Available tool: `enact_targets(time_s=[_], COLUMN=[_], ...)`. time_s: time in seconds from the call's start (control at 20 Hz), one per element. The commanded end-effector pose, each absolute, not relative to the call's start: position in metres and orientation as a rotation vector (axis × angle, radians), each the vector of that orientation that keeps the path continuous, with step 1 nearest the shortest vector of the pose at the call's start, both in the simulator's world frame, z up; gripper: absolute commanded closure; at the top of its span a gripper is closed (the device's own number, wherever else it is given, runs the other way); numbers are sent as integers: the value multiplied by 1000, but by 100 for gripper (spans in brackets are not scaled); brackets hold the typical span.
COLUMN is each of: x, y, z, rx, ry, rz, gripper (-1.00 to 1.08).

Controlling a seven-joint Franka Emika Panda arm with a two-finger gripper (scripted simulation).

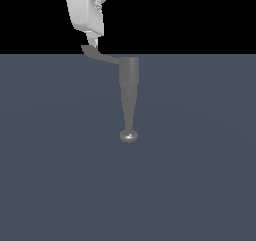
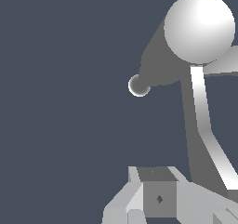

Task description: Turn on the faucet by rotating a designated handle.

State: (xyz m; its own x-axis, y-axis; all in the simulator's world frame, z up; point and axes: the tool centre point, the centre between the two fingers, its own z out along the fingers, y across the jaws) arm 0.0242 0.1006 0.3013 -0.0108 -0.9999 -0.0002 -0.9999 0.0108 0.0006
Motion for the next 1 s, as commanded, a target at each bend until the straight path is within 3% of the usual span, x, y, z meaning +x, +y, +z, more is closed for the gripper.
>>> enact_targets(time_s=[0.0,0.25,0.95], x=[26,25,-18], y=[101,101,101], z=[300,300,299], rx=[2199,2199,2199], ry=[-2244,-2243,-2243], rz=[0,0,0], gripper=[108,108,108])
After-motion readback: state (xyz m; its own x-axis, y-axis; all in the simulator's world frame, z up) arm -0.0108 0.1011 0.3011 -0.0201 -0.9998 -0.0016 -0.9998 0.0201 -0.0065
